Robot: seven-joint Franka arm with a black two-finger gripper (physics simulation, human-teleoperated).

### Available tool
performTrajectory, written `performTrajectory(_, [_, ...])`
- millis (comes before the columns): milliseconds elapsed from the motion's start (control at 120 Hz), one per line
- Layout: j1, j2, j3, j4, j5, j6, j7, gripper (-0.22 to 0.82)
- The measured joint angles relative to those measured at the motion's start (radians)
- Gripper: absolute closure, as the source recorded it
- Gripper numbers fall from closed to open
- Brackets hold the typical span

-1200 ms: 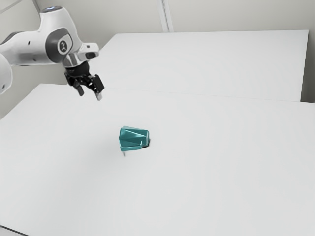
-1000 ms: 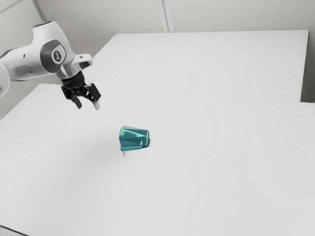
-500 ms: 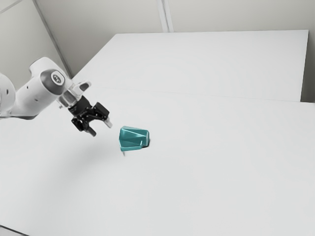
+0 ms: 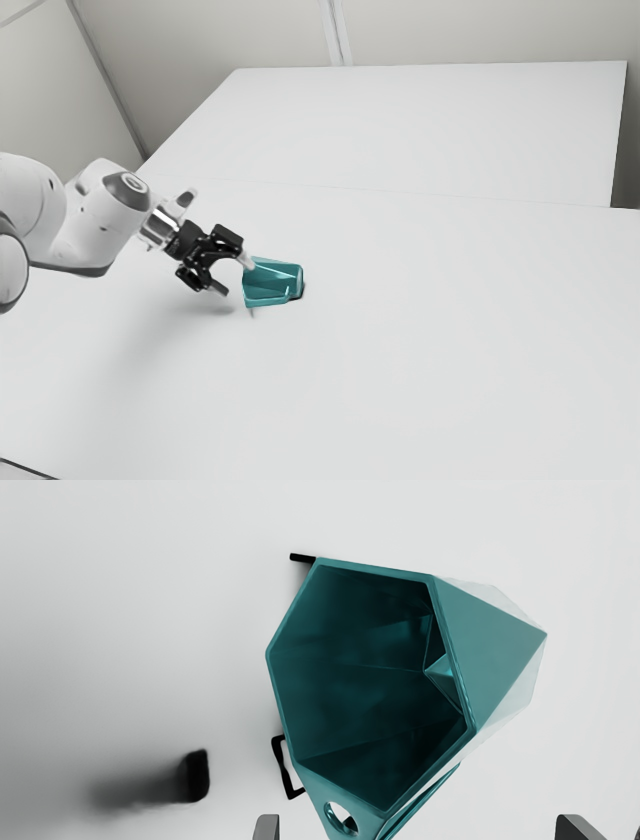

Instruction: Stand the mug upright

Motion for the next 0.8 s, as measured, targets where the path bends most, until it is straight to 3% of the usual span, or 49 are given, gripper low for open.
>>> performTrajectory(558, [-0.006, 0.049, -0.001, 0.038, -0.087, 0.001, 0.109, 0.01])
performTrajectory(675, [-0.005, 0.05, -0.001, 0.022, -0.107, 0.0, 0.123, 0.16])
performTrajectory(800, [0.0, 0.05, -0.001, 0.012, -0.122, 0.0, 0.134, 0.41])
